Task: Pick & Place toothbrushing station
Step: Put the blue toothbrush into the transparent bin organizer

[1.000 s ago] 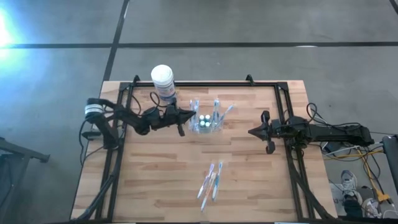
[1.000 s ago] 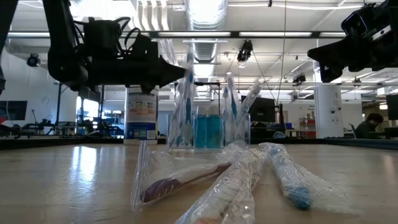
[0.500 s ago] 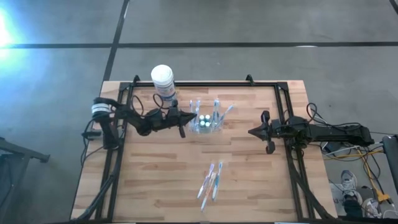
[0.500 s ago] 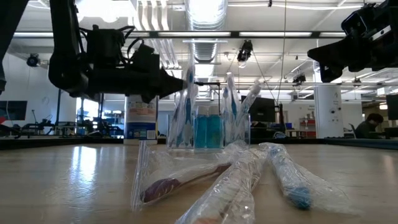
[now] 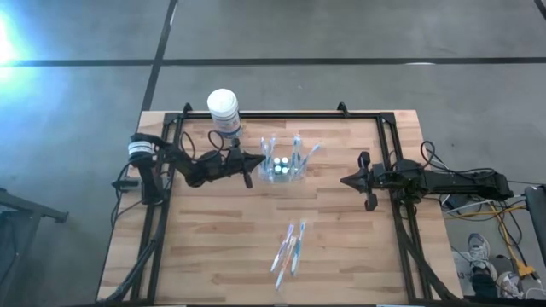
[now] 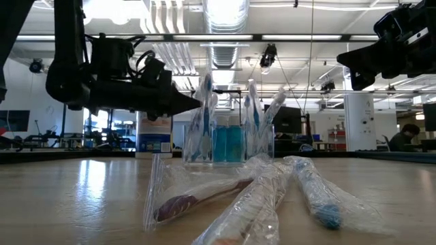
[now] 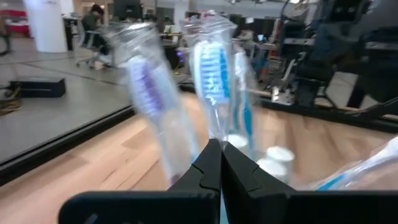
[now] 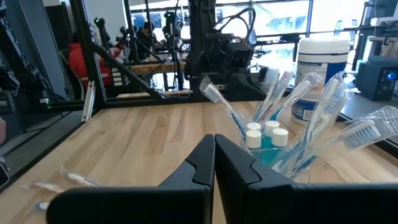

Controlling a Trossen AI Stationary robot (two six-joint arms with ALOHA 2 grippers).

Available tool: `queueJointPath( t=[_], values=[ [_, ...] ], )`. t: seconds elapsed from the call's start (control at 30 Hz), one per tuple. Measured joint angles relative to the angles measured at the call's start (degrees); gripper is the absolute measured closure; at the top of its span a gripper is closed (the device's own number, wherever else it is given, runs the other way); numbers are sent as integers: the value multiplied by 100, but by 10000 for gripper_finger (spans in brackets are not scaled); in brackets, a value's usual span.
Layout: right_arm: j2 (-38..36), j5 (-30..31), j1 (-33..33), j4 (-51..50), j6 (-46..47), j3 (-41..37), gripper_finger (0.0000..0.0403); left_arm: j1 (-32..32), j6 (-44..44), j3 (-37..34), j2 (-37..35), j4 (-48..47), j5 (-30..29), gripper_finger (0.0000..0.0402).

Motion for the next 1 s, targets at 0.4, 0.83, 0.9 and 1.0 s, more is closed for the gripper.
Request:
queueJointPath(
  t=[0.4,0.83,0.9,1.0],
  values=[
    [0,0,1,-2,24,0,394,0,8,-173,0,-52,-177,400],
    [-2,1,-1,-2,20,0,394,-9,56,-176,-212,-139,416,366],
    [0,0,0,-2,21,0,394,-11,59,-177,-279,-133,464,357],
    [0,-1,1,-3,22,0,394,-6,62,-187,-361,-156,468,340]
  ],
)
